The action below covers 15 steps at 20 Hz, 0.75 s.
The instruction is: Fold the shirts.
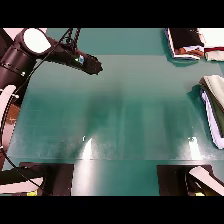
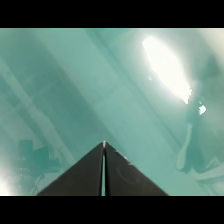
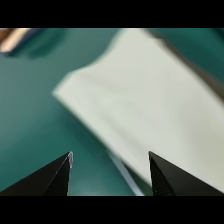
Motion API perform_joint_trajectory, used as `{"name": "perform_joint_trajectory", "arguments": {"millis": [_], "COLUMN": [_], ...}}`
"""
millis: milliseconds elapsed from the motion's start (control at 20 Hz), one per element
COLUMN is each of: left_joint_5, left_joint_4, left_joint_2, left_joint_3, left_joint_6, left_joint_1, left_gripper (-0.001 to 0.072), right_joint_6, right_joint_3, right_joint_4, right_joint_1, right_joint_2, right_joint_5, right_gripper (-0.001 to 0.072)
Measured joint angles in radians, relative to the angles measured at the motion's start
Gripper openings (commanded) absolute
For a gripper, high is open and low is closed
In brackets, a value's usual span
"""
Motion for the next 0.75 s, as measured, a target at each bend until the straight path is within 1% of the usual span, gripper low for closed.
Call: {"name": "perform_joint_trajectory", "arguments": {"millis": [100, 150, 250, 300, 350, 550, 750], "left_joint_5": [0.003, 0.01, 0.029, 0.042, 0.051, 0.093, 0.132], "left_joint_4": [0.0, 0.0, 0.0, 0.0, 0.0, -0.001, -0.001], "left_joint_2": [0.0, 0.0, 0.0, 0.0, 0.0, 0.0, 0.0], "left_joint_3": [0.0, 0.0, 0.0, 0.0, 0.0, 0.0, 0.0], "left_joint_6": [0.0, 0.0, 0.0, 0.0, 0.0, 0.0, -0.001], "left_joint_1": [0.0, 0.0, 0.0, 0.0, 0.0, 0.0, 0.0], "left_gripper": [0.0026, 0.0026, 0.0026, 0.0026, 0.0026, 0.0026, 0.0026], "right_joint_6": [0.003, 0.004, 0.005, 0.005, 0.006, 0.006, 0.005], "right_joint_3": [-0.001, -0.002, -0.002, -0.002, -0.002, -0.002, -0.002], "right_joint_4": [0.048, 0.066, 0.087, 0.095, 0.101, 0.109, 0.114], "right_joint_1": [0.119, 0.18, 0.307, 0.367, 0.429, 0.62, 0.716], "right_joint_2": [0.0, 0.0, 0.0, 0.0, 0.0, 0.0, 0.0], "right_joint_5": [-0.001, -0.005, -0.016, -0.023, -0.03, -0.052, -0.068], "right_gripper": [0.0554, 0.0521, 0.0181, 0.0049, 0.0021, 0.0021, 0.0021]}}
